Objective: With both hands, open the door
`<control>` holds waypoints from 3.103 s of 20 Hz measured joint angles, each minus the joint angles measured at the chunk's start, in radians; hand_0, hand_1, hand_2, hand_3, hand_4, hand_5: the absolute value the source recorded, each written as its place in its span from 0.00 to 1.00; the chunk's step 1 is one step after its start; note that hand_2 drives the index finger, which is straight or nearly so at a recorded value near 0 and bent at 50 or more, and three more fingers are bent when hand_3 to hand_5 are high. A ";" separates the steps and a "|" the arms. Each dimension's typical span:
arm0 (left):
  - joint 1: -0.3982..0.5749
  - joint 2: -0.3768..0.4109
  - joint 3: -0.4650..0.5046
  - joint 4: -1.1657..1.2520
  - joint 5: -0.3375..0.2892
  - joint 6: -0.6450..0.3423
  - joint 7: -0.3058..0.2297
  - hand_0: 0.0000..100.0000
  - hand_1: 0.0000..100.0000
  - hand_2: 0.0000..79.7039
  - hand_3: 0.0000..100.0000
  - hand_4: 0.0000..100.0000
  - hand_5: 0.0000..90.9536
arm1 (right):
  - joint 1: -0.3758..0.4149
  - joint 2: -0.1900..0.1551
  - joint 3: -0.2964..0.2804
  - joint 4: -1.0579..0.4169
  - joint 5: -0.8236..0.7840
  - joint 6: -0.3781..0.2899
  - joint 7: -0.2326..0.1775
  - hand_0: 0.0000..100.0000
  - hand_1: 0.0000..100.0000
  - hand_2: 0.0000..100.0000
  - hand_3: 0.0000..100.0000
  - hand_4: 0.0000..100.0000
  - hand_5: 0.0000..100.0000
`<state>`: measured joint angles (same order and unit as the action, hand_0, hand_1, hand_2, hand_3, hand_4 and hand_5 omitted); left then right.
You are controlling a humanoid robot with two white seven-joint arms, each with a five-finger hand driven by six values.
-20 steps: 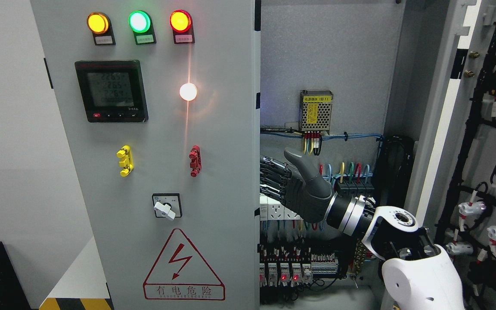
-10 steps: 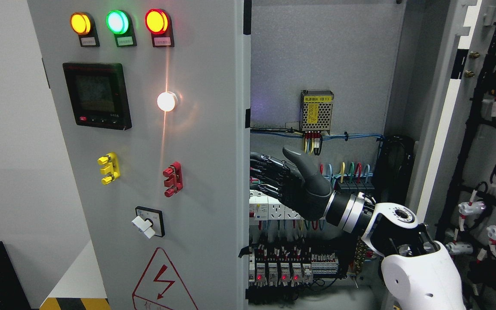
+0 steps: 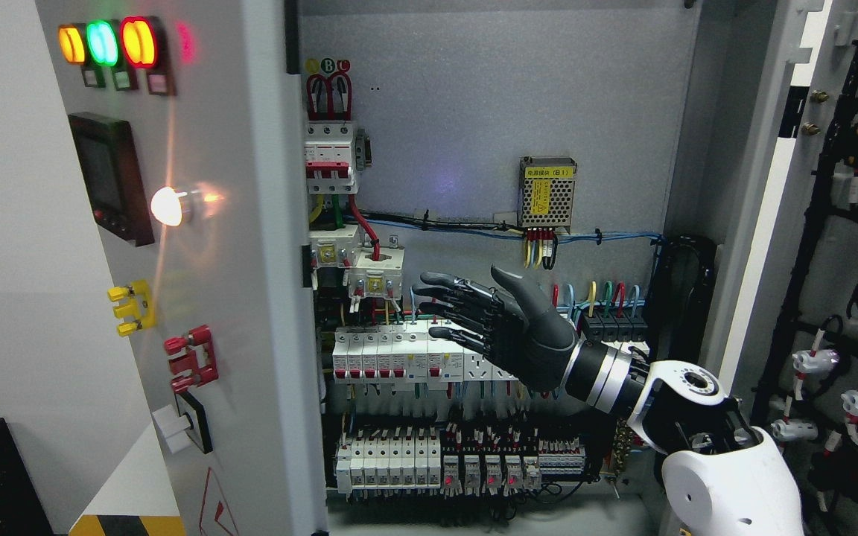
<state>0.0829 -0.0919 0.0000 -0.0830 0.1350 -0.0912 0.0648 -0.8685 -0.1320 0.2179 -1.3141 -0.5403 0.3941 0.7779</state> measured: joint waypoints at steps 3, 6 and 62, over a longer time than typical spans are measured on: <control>0.000 0.000 0.000 0.000 0.000 0.000 0.000 0.00 0.00 0.00 0.00 0.00 0.00 | 0.021 -0.006 0.012 -0.023 -0.005 0.000 0.000 0.19 0.00 0.00 0.00 0.00 0.00; 0.000 0.000 0.000 0.000 0.000 0.000 0.000 0.00 0.00 0.00 0.00 0.00 0.00 | 0.046 -0.014 0.024 -0.052 -0.009 0.000 0.000 0.19 0.00 0.00 0.00 0.00 0.00; 0.081 0.013 -0.024 -0.092 0.000 -0.001 0.001 0.00 0.00 0.00 0.00 0.00 0.00 | 0.303 0.080 0.401 -0.326 -0.060 0.018 -0.033 0.19 0.00 0.00 0.00 0.00 0.00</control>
<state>0.1634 -0.0791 -0.0242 -0.1750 0.1352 -0.0920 0.0654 -0.5652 -0.0517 0.6194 -1.6397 -0.6003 0.4117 0.7450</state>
